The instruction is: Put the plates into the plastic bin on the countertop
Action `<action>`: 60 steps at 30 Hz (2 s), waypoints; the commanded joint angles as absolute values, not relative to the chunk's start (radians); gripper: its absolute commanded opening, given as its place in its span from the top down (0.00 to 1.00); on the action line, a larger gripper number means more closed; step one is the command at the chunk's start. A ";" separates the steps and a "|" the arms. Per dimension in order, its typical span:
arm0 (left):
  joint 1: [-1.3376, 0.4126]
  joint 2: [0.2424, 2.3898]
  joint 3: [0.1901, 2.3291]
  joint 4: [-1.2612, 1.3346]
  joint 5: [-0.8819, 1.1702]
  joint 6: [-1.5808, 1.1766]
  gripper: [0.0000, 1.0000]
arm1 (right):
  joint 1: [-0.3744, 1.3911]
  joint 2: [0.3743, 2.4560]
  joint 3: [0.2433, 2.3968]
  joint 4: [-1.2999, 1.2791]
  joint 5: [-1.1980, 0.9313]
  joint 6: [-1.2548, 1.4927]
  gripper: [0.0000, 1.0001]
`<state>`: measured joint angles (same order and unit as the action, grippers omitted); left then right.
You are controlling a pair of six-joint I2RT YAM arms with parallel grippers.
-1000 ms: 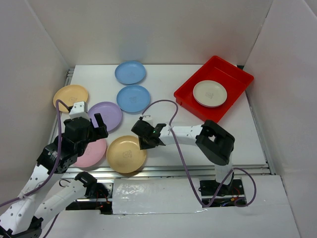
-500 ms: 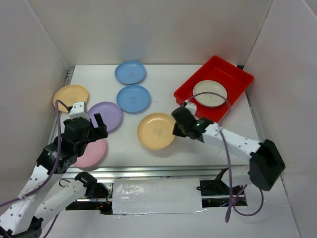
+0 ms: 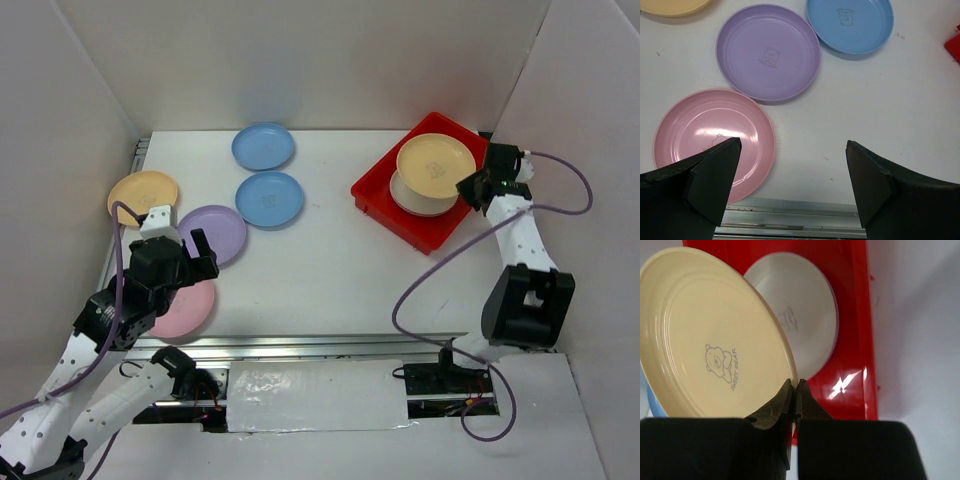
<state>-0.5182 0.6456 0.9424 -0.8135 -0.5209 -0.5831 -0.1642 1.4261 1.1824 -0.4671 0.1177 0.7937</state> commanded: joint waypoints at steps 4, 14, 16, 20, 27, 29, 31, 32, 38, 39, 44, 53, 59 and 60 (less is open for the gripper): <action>-0.517 0.650 0.953 -0.770 -0.492 -0.571 0.01 | -0.224 1.733 1.491 -0.517 0.022 0.822 1.00; -0.517 0.657 0.951 -0.761 -0.463 -0.558 0.01 | -0.210 1.789 1.500 -0.503 0.015 0.842 0.33; -0.517 0.655 0.953 -0.758 -0.462 -0.558 0.01 | -0.190 1.702 1.476 -0.508 0.082 0.851 0.25; -0.517 0.649 0.950 -0.758 -0.460 -0.555 0.01 | -0.098 1.473 1.405 -0.462 0.210 0.821 0.15; -0.517 0.649 0.954 -0.770 -0.494 -0.574 0.01 | 0.289 1.467 1.420 -0.453 0.092 0.674 0.00; -0.517 0.652 0.956 -0.776 -0.508 -0.580 0.01 | 0.382 1.535 1.454 -0.479 0.130 0.673 0.00; -0.517 0.655 0.957 -0.784 -0.520 -0.589 0.01 | 0.478 1.656 1.506 -0.491 0.199 0.702 0.01; -0.517 0.658 0.957 -0.785 -0.523 -0.589 0.01 | 0.500 1.690 1.523 -0.494 0.205 0.731 0.01; -0.517 0.660 0.956 -0.782 -0.514 -0.584 0.01 | 0.577 2.027 1.742 -0.469 0.186 0.773 0.04; -0.517 0.658 0.956 -0.781 -0.511 -0.581 0.01 | 0.580 2.064 1.831 -0.482 0.184 0.772 0.04; -0.517 0.643 0.954 -0.775 -0.503 -0.577 0.01 | 0.574 2.297 2.089 -0.609 0.172 0.759 0.06; -0.517 0.614 0.954 -0.772 -0.497 -0.574 0.01 | 0.560 2.442 2.287 -0.744 0.186 0.749 0.18; -0.517 0.594 0.951 -0.770 -0.492 -0.572 0.01 | 0.566 2.460 2.273 -0.747 0.178 0.736 0.28; -0.517 0.594 0.953 -0.769 -0.492 -0.572 0.01 | 0.566 2.468 2.292 -0.756 0.157 0.735 0.30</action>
<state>-0.5182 0.6037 0.9424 -0.7994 -0.4946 -0.5797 0.5648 2.4447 2.2475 -0.7025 0.1638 0.7494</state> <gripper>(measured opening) 0.993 0.710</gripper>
